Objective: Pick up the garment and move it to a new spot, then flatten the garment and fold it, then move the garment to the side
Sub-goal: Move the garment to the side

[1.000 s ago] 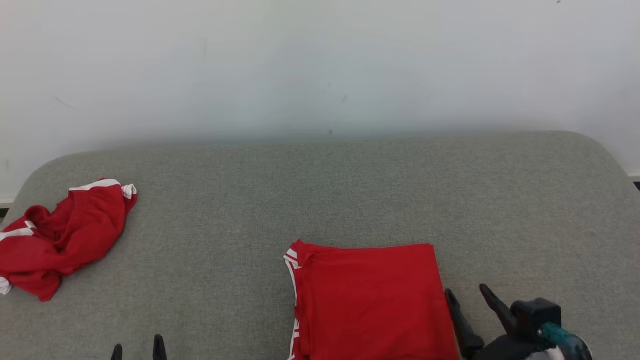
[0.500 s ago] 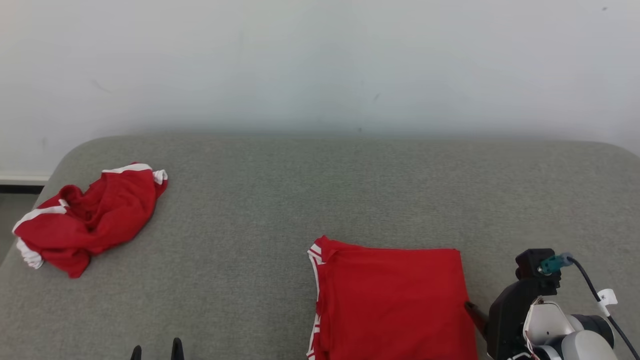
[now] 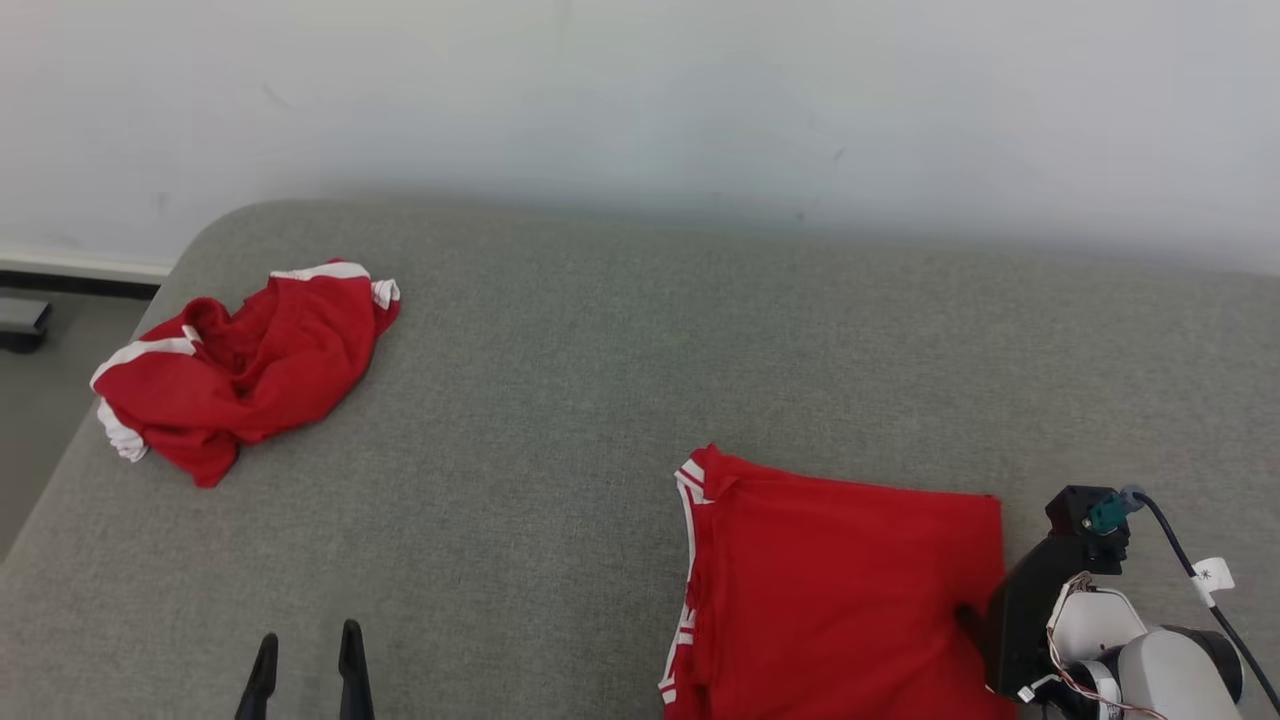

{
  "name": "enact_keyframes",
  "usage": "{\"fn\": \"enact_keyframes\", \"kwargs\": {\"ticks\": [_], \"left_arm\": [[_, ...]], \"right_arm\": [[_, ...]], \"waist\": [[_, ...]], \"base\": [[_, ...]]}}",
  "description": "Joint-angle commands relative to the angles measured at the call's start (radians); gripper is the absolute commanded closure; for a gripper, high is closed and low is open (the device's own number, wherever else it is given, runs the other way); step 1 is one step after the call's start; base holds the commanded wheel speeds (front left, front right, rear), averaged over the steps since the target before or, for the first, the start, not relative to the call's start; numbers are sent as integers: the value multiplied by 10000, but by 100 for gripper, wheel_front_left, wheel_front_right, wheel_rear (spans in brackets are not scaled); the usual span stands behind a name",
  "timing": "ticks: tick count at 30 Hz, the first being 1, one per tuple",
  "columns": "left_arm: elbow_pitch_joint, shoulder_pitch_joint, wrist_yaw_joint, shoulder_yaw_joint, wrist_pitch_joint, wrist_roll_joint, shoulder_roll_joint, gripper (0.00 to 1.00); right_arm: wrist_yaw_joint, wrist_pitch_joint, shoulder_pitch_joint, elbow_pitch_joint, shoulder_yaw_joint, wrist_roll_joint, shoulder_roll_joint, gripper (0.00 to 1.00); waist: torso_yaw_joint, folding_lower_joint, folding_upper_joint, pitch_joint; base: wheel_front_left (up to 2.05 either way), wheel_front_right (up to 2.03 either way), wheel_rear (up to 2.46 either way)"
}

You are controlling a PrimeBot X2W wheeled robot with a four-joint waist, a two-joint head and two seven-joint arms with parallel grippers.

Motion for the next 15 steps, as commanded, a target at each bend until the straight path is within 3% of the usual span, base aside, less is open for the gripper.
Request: {"fn": "enact_keyframes", "kwargs": {"ticks": [1, 2, 3, 4, 5, 9, 15], "left_arm": [[-89, -174, -39, 32, -28, 104, -12, 0], [-121, -216, -52, 44, -28, 98, -12, 0], [-147, -253, -64, 47, -28, 87, -12, 0], [-194, -303, -72, 48, -28, 89, -12, 0], [-249, -350, -37, 35, -28, 83, -12, 0], [-475, -414, 67, -151, -29, -54, -12, 0], [-1053, -676, 68, -611, -28, 95, -9, 0]], "right_arm": [[-24, 52, -97, 215, -32, -131, 59, 0], [-24, 119, -174, 393, -66, -198, 94, 2], [-24, 150, -228, 553, -68, -291, 104, 54], [-24, 151, -282, 657, 68, -359, 74, 90], [-24, 144, -351, 741, 116, -380, 39, 100], [-24, -107, -823, 793, 689, -573, -284, 100], [-24, -543, -1975, 792, 2626, -545, -1510, 100]], "waist": [[237, -1, 0, 282], [259, -1, 0, 336], [275, -1, 0, 374], [288, -1, 0, 434], [284, -1, 0, 485], [93, -1, 0, 743], [-761, -1, 0, 1402]], "base": [[0, 0, 0], [0, 0, 0], [0, 0, 0], [0, 0, 0], [0, 0, 0], [0, 0, 0], [0, 0, 0]]}}
